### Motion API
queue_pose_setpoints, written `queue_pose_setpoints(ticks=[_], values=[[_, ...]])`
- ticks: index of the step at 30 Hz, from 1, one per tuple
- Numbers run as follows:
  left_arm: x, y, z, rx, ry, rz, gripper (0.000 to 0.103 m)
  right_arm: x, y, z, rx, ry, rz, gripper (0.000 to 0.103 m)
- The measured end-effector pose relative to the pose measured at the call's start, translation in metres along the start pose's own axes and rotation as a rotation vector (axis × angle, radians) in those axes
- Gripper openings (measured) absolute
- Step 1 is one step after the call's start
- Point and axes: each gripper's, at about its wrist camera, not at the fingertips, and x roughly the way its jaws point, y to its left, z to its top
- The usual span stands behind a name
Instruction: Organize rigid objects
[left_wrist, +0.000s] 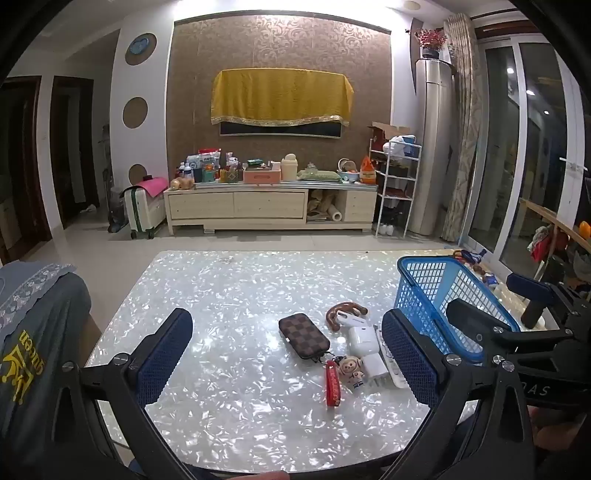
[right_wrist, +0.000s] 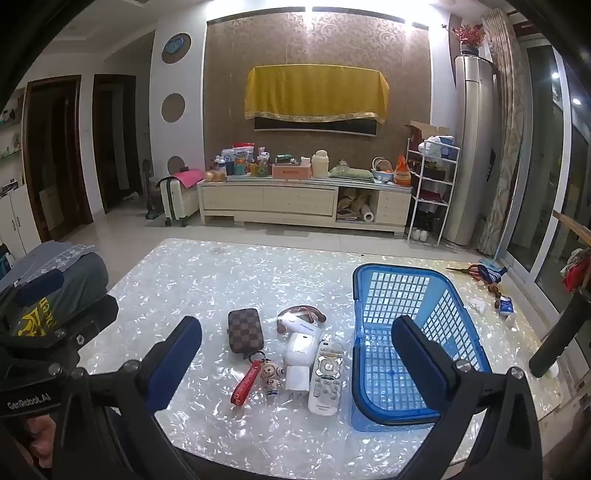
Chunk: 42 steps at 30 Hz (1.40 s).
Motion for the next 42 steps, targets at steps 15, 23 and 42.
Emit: queue_pose_setpoints(ticks=[15,23,42], values=[[0.0004,-0.0045,0.0003,0.018,-0.005,0.004,0.103,-0.0061,0.0004,-0.0052,-0.009,-0.02,-0.013,0.103],[0.0023,-0.0038,0.0008,0.018,0.001,0.013,0.103,-0.0019,-0.0012,0.0006,-0.005,-0.013,-0.014,0.103],[-0.0006,-0.0032,0.0019,0.012,-0.004,0.013,0.103,-0.0025,-0.0027,0.0018,-0.01,-0.008,-0.014,0.103]])
